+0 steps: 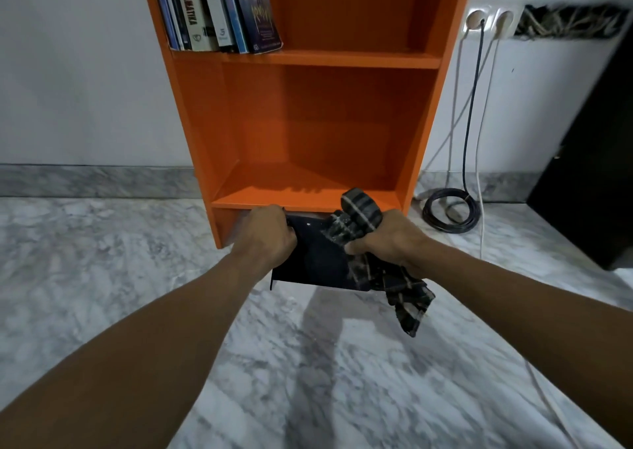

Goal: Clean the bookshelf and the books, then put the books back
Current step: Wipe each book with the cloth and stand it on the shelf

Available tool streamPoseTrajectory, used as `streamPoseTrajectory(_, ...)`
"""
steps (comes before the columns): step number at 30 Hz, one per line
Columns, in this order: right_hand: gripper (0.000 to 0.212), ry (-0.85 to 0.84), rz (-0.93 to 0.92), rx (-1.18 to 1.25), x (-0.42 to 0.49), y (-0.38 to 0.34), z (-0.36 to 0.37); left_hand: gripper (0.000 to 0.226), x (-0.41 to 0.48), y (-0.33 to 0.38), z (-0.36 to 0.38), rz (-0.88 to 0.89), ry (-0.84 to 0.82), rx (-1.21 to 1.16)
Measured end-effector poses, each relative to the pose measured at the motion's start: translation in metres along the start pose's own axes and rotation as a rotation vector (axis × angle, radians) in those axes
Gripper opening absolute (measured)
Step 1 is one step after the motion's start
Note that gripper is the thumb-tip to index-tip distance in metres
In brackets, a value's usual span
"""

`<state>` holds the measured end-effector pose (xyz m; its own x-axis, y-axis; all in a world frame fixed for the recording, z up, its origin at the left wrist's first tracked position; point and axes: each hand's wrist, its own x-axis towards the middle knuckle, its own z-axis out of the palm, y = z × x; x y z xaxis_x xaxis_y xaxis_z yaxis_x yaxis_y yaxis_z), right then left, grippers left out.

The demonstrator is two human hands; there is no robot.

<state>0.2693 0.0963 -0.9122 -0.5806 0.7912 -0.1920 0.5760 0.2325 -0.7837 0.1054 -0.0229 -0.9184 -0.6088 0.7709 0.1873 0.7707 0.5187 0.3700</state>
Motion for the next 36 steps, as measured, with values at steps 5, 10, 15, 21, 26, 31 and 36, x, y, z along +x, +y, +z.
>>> streamPoseTrajectory(5,0.019,0.031,0.097,0.229,-0.005,0.001,-0.006,0.017,0.001,-0.006,-0.004,0.011,0.001,0.007)
streamPoseTrajectory(10,0.014,0.226,0.047,0.198,-0.001,0.003,-0.017,0.029,0.003,-0.006,-0.005,0.003,0.023,-0.006)
streamPoseTrajectory(15,0.019,0.165,-0.044,0.094,0.004,0.000,-0.031,0.023,0.008,-0.007,-0.003,0.027,0.032,-0.022)
streamPoseTrajectory(21,0.025,0.053,-0.006,0.030,0.002,0.011,-0.023,0.016,0.012,-0.004,-0.003,-0.008,0.077,-0.010)
streamPoseTrajectory(26,0.043,0.128,-0.086,-0.157,0.013,0.018,-0.027,0.028,0.011,-0.002,-0.003,-0.018,0.051,-0.015)
streamPoseTrajectory(31,0.042,0.303,-0.075,-0.215,0.018,0.020,-0.024,0.029,0.013,-0.001,-0.002,-0.027,0.053,-0.019)
streamPoseTrajectory(36,0.041,0.398,-0.157,-0.314,0.023,0.013,-0.030,0.028,0.015,0.001,-0.004,-0.028,0.072,-0.047)
